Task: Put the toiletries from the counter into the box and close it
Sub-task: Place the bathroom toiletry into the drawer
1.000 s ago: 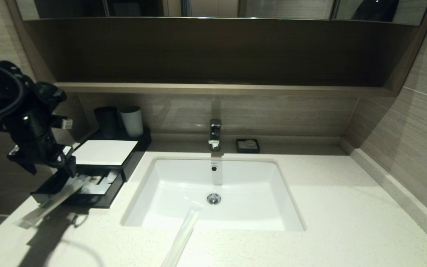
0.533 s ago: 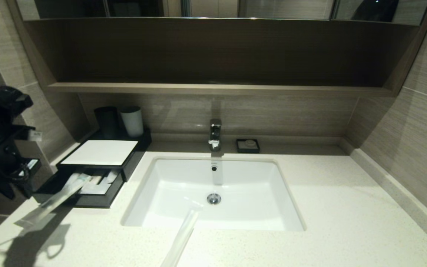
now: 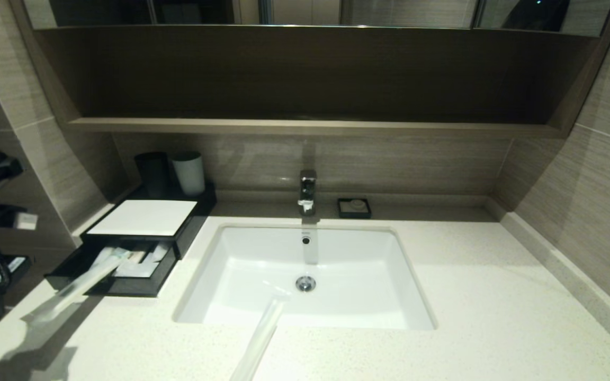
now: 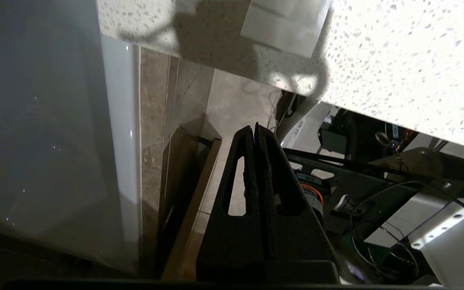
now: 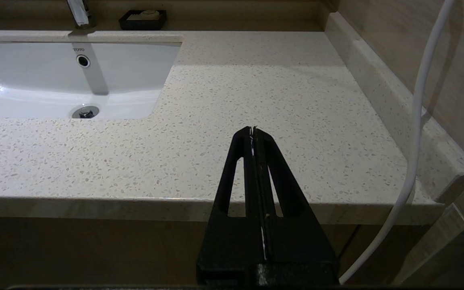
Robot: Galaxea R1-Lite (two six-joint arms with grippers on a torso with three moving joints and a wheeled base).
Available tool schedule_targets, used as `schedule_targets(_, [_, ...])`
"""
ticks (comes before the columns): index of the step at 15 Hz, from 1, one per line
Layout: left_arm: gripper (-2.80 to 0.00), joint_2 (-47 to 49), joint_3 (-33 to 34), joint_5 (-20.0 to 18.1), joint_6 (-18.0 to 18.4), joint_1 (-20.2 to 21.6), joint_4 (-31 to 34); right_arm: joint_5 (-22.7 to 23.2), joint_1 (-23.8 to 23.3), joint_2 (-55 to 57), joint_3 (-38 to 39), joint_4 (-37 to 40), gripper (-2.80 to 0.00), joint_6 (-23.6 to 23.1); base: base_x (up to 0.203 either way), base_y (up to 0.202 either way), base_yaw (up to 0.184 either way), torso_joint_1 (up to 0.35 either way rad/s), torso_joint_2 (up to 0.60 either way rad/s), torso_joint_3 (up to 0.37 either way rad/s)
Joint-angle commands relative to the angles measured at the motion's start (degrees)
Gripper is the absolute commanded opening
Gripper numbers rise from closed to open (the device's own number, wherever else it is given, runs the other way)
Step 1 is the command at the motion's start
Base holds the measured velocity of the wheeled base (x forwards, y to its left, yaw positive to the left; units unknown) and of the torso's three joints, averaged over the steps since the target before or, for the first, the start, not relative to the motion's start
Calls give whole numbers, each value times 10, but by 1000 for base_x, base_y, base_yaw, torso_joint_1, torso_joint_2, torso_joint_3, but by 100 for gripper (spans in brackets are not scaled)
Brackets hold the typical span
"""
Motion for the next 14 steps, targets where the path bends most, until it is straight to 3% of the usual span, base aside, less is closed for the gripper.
schedule_targets(1, [-280, -14, 25, 0, 1, 11, 2, 0, 0, -1, 1, 0, -280, 0, 0, 0, 0, 0, 0, 0])
schedule_targets(5, [-280, -4, 55, -4, 17, 12, -3, 0, 0, -1, 1, 0, -280, 0, 0, 0, 0, 0, 0, 0])
schedule_targets(14, [-280, 52, 54, -28, 17, 12, -30, 0, 0, -1, 1, 0, -280, 0, 0, 0, 0, 0, 0, 0])
